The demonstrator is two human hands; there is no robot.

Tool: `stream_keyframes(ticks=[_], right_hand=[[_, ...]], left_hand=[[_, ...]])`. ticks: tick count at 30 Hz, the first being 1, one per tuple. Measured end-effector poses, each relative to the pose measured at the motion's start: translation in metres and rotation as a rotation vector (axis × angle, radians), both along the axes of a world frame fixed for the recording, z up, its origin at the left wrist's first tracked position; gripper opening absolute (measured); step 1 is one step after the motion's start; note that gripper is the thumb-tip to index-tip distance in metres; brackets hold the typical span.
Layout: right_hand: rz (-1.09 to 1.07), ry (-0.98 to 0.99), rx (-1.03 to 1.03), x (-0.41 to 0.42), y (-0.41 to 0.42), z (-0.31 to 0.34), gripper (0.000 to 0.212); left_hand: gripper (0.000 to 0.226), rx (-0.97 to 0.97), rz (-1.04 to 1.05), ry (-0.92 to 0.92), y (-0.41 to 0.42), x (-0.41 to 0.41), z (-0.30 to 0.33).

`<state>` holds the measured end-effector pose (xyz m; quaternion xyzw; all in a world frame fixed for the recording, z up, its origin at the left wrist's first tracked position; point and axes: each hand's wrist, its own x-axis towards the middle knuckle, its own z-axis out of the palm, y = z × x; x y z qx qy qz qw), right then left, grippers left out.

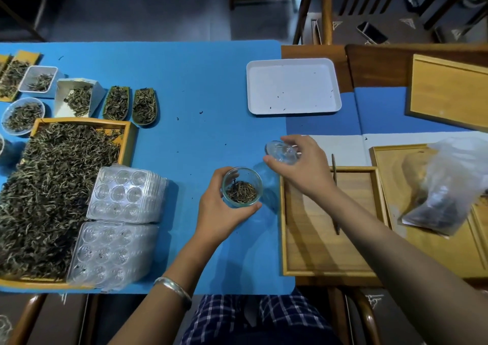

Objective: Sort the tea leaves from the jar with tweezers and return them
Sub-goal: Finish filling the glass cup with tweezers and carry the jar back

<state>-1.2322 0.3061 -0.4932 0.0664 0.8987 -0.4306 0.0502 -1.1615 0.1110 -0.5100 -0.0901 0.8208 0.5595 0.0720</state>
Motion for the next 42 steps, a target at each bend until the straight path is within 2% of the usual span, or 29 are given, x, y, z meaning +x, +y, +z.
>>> stream_keyframes(ticks=[4,8,12,16,20,27,32,36,42], right_hand=[[0.157,0.106,-0.097,0.028,-0.031,0.026,0.072],[0.309,0.219,-0.063,0.044,-0.05,0.029,0.074],[0.355,0.253,-0.011,0.048,-0.055,0.024,0.073],[0.376,0.22,-0.04,0.046,-0.053,0.023,0.071],[0.396,0.183,-0.157,0.044,-0.052,0.033,0.063],[0.361,0.23,-0.278,0.04,-0.053,0.058,0.047],[0.435,0.091,-0.408,0.04,-0.042,0.065,0.048],[0.55,-0.002,-0.451,0.04,-0.028,0.069,0.049],[0.592,-0.015,-0.403,0.044,-0.016,0.07,0.05]], left_hand=[[0.068,0.008,0.003,-0.007,0.003,0.001,-0.002],[0.06,0.02,0.01,-0.012,0.004,0.002,0.002],[0.054,-0.004,-0.004,0.004,0.004,0.004,0.008],[0.055,0.048,-0.025,-0.006,0.005,0.005,0.012],[0.06,0.131,-0.046,0.007,0.007,0.002,0.022],[0.058,0.224,-0.07,0.052,0.013,-0.004,0.037],[0.058,0.264,-0.15,0.004,0.011,-0.002,0.044],[0.057,0.255,-0.31,-0.064,0.007,-0.002,0.05],[0.054,0.239,-0.388,-0.102,0.014,-0.005,0.058]])
